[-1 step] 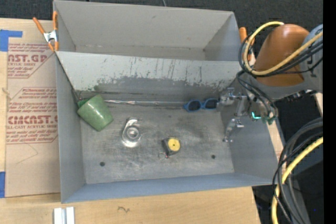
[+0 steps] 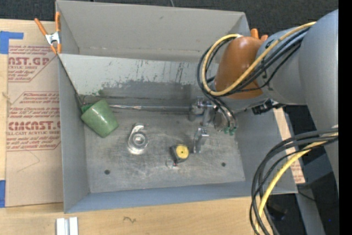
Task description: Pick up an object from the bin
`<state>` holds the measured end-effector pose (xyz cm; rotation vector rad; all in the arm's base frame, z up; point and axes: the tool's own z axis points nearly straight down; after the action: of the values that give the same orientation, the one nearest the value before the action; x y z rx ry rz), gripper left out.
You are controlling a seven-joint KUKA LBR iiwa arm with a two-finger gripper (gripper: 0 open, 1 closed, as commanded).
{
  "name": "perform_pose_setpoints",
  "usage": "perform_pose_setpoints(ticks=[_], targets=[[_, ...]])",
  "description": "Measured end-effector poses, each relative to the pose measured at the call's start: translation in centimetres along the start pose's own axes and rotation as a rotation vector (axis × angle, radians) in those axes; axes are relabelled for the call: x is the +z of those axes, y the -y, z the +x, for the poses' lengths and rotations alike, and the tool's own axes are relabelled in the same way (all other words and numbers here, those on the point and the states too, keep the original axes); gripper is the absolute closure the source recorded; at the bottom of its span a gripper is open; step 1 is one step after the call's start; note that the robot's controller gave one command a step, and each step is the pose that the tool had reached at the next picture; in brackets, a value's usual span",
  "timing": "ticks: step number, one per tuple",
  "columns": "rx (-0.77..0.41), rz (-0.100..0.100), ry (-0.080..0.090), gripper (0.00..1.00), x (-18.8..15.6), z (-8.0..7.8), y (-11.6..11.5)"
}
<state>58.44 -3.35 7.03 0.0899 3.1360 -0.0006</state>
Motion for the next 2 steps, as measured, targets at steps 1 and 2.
perform_pose_setpoints(ticks=[1,2], targets=[[-0.155,0.0,0.009,0.0,-0.36,6.53,-5.73],[-0.154,0.0,-0.005,1.0,-0.36,6.75,-5.64]])
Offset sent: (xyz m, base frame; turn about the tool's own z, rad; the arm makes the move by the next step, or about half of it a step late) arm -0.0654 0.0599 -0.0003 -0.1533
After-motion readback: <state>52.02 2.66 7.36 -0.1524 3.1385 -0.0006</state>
